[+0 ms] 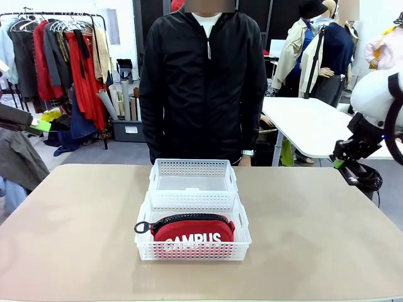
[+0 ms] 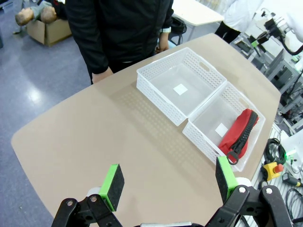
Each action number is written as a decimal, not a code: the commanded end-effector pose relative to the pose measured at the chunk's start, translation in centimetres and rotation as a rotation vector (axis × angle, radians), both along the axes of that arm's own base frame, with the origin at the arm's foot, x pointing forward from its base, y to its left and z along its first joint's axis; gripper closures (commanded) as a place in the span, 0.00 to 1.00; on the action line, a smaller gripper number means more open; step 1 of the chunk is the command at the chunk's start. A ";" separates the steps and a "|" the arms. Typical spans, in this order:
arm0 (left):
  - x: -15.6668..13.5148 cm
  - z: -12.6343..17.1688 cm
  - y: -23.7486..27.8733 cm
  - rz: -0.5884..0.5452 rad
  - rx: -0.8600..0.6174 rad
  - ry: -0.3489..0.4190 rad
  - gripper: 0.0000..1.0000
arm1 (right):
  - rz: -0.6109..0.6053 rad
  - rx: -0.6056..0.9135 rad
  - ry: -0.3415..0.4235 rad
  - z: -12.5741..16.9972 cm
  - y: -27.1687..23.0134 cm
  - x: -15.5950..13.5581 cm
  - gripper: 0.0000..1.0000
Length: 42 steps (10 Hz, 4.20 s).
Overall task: Distribute items into two baskets.
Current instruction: Pick up the Stapler that the person points to, then place the picked Stapler into the Organizing basket as instructed by the person.
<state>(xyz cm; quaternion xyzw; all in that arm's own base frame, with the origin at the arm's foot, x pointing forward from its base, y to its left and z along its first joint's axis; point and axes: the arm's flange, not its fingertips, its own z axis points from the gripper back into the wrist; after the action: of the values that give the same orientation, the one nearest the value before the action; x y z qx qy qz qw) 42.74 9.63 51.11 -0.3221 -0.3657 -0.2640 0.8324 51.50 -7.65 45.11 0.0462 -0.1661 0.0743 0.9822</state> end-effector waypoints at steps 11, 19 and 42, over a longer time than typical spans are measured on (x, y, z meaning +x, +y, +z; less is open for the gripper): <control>-0.1 0.1 0.0 -0.003 -0.002 -0.006 0.00 | 0.798 -0.327 0.059 8.9 9.9 -7.2 1.00; -0.1 0.1 0.0 -0.003 -0.002 -0.006 0.00 | 0.694 -0.277 0.021 8.2 9.0 -7.2 1.00; -0.1 0.1 0.0 -0.003 -0.002 -0.006 0.00 | 0.987 -0.311 -0.003 11.6 23.6 -4.0 1.00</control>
<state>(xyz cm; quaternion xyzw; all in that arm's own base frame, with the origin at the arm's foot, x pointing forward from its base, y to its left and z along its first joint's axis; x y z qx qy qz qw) 42.76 9.66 51.13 -0.3217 -0.3658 -0.2639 0.8325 46.14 15.02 56.14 -0.0295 -0.1252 0.5399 0.8319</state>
